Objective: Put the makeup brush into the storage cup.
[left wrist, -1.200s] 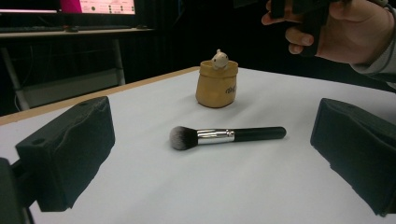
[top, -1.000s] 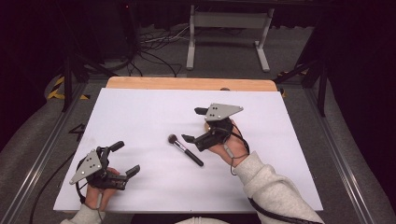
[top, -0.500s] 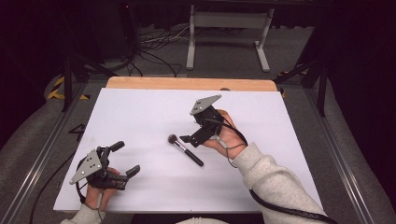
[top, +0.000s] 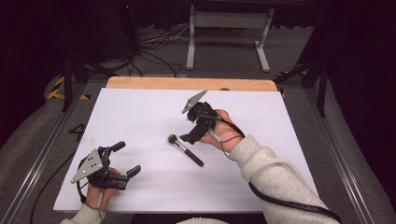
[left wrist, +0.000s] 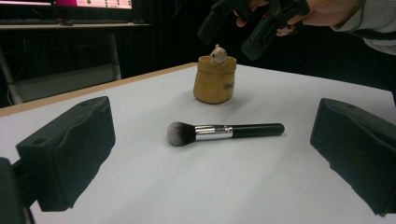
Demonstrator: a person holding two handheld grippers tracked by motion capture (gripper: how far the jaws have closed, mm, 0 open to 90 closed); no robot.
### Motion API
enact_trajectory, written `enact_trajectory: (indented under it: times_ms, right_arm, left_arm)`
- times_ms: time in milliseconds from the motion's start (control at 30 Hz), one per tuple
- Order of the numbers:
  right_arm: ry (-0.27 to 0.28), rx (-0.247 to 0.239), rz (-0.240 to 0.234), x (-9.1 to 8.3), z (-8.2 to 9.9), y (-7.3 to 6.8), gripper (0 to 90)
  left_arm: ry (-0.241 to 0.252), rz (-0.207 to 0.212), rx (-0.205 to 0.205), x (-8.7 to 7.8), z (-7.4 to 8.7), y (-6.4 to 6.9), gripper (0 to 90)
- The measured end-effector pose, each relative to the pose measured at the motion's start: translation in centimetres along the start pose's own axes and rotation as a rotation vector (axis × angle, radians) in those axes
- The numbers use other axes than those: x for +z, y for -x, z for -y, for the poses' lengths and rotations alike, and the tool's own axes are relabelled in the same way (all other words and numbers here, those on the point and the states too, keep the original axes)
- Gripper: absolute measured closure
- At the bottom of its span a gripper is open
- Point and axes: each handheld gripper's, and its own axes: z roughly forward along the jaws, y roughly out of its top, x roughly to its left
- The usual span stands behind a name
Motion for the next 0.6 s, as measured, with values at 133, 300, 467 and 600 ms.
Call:
enact_trajectory:
  times_ms: [133,300,467,600]
  right_arm:
    - [-0.025,0.0,-0.008,0.5,-0.4,0.2,3.4]
    - [-0.073,-0.023,-0.012,1.3,-0.9,0.2,4.4]
    - [-0.121,-0.039,-0.014,1.8,-1.2,0.1,5.4]
    - [-0.169,-0.044,-0.031,2.5,-1.4,-0.1,7.1]
  left_arm:
    - [-0.016,-0.002,0.0,0.1,0.0,-0.1,0.5]
    - [-0.022,-0.005,0.005,0.3,0.1,-0.1,0.5]
    - [-0.021,-0.005,-0.002,0.2,0.1,-0.1,0.4]
    - [-0.02,-0.004,-0.002,0.3,0.1,-0.1,0.4]
